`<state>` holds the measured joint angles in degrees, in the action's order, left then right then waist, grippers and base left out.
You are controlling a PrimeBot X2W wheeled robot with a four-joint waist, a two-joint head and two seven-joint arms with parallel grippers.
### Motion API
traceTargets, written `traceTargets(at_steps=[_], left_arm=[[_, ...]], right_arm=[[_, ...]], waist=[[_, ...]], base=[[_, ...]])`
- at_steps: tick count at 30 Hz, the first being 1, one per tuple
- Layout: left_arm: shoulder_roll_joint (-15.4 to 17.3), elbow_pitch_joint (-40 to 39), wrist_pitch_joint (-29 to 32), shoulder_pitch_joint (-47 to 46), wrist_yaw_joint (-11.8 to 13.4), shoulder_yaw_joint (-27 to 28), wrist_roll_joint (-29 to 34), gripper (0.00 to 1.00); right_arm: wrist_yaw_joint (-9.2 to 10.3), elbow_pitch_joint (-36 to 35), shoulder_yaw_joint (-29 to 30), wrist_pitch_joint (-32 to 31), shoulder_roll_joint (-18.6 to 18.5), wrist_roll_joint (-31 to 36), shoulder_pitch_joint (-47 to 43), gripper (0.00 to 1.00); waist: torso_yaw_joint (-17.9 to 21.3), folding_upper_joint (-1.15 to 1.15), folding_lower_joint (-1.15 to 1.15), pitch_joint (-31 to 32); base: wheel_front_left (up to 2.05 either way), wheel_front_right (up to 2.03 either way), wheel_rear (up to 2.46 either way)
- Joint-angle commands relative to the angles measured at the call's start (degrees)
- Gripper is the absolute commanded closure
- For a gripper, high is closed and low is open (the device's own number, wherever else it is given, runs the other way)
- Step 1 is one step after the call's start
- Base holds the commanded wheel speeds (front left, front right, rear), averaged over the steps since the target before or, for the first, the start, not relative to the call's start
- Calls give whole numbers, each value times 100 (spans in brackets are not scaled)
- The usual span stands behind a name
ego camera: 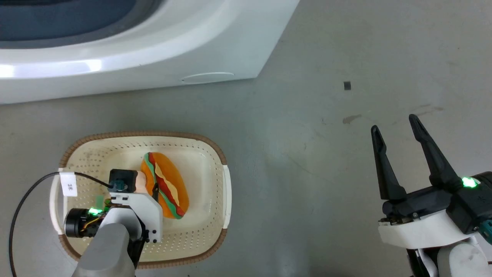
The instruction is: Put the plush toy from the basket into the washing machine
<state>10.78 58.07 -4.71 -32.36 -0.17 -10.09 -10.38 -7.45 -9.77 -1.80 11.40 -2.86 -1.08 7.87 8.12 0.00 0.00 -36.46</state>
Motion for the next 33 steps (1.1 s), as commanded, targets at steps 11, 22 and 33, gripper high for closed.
traceTargets(at_steps=[11, 22, 33], left_arm=[[280, 751, 242, -614, 30, -176, -201, 0], [431, 1405, 235, -1306, -2, -411, -331, 0], [324, 1583, 255, -1623, -139, -583, -401, 100]], right_arm=[[-3, -189, 8, 194, -1, -186, 283, 0], [-3, -430, -48, 325, -1, -172, 405, 0], [-3, -613, -6, 360, -1, -54, 351, 0]], waist=[[273, 0, 0, -730], [418, 0, 0, -1442], [377, 0, 0, -1763]], base=[[0, 0, 0], [0, 0, 0], [0, 0, 0]])
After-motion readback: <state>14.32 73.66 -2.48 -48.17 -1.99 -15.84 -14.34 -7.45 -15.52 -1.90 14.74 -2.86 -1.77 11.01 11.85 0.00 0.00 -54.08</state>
